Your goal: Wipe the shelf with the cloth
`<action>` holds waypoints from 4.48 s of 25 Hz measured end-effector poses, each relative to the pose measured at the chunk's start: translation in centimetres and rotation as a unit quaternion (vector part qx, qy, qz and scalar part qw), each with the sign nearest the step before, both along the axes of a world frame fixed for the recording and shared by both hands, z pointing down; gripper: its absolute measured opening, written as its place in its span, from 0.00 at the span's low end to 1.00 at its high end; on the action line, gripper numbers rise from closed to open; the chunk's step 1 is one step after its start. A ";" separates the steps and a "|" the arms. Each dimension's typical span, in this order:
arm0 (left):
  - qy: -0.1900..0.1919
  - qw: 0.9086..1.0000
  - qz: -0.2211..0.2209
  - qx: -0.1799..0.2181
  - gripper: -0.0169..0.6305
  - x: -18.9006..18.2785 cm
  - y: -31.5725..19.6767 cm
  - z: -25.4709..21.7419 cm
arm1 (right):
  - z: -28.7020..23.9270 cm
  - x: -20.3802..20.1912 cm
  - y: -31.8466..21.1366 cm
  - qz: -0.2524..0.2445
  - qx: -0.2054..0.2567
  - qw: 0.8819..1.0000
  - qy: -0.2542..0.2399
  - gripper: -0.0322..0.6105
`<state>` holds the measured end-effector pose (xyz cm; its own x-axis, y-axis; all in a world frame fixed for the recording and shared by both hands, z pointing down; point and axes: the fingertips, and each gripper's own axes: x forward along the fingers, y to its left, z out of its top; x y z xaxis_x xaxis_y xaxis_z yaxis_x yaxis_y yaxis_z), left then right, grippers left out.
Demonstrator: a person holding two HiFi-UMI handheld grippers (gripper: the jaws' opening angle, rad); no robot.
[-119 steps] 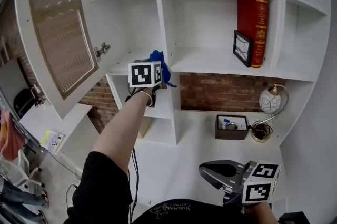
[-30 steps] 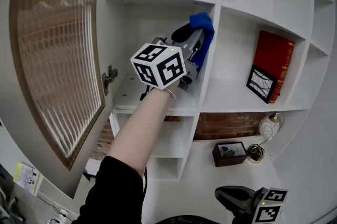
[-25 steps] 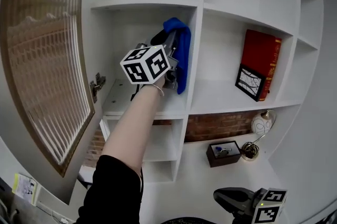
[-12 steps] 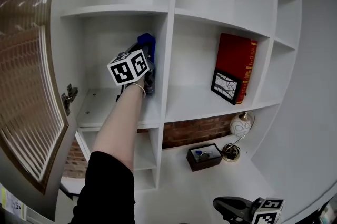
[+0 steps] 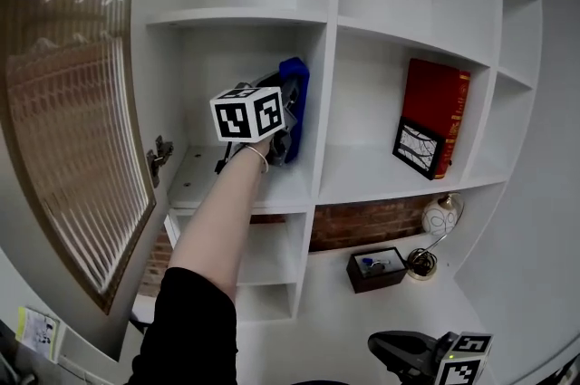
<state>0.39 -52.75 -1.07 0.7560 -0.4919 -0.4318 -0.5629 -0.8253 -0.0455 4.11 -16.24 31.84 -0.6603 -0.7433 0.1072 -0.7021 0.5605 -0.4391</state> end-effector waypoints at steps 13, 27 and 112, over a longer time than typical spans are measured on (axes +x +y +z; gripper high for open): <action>-0.054 0.998 0.007 0.041 0.09 -0.2 6.5 2.4 | 0.4 -3.7 -1.2 -0.059 0.001 0.997 0.042 0.06; -0.079 0.992 0.084 0.052 0.11 -1.1 9.9 2.9 | 0.3 -1.4 0.4 -0.074 0.005 0.997 0.019 0.06; -0.263 0.954 0.105 -0.095 0.11 0.7 4.8 9.6 | -2.5 4.7 -0.2 -0.112 0.056 0.989 -0.084 0.06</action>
<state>1.05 -47.99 8.56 0.9341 -0.3377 0.1159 -0.3251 -0.9387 -0.1149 8.85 -16.40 29.34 -0.8113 -0.5772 -0.0929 -0.4770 0.7454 -0.4656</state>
